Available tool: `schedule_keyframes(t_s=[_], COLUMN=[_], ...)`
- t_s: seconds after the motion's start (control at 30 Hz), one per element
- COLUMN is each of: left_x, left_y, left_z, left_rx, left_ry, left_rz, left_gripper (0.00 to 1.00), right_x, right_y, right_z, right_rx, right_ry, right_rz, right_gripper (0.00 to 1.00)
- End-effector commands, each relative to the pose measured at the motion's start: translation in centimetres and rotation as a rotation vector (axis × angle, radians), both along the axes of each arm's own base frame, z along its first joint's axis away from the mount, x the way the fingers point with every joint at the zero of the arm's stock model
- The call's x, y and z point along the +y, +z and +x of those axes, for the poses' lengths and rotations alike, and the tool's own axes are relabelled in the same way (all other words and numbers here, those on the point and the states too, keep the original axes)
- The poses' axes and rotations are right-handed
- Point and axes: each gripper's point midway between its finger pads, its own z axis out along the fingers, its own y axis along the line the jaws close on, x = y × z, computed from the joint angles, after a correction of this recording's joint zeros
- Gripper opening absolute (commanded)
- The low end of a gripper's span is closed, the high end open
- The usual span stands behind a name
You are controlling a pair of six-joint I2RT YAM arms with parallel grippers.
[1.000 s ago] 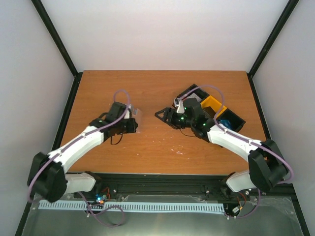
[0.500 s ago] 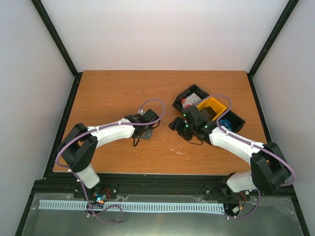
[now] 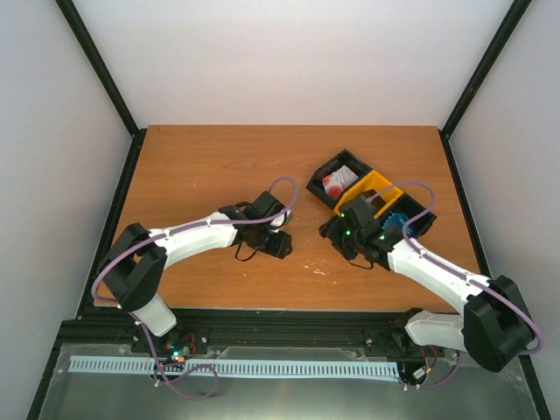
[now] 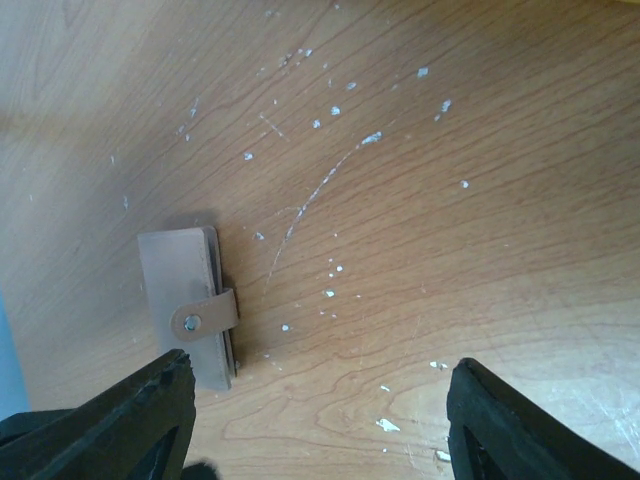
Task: Put the credit cards into the card holder
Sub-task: Close the card holder at the center of the board.
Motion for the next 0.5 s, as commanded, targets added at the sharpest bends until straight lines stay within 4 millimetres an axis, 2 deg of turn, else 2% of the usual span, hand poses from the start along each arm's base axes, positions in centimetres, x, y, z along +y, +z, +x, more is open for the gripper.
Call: schedule_keyframes(t_s=[0.0, 0.13, 0.2, 0.33, 0.47], left_x=[-2.7, 0.4, 2.9, 6.8, 8.7], left_y=[6.7, 8.7, 8.2, 4.9, 1.8], left_z=[-0.7, 2.0, 4.1, 6.0, 6.6], left_rx=[-0.039, -0.049, -0.059, 0.017, 0.108], left_ry=[-0.130, 0.002, 0.126, 0.319, 0.412], left_rz=[-0.221, -0.286, -0.261, -0.178, -0.154], left_gripper=[0.60, 0.61, 0.69, 0.69, 0.66], right_x=[0.6, 3.5, 4.9, 6.7, 8.0], right_y=[0.0, -0.1, -0.2, -0.1, -1.2], right_z=[0.4, 0.7, 0.8, 1.8, 2.4], right_rx=[-0.025, -0.029, -0.024, -0.018, 0.053], right_ry=[0.093, 0.267, 0.345, 0.416, 0.421], right_rz=[-0.016, 0.016, 0.040, -0.026, -0.167], right_gripper=[0.68, 0.66, 0.65, 0.66, 0.65])
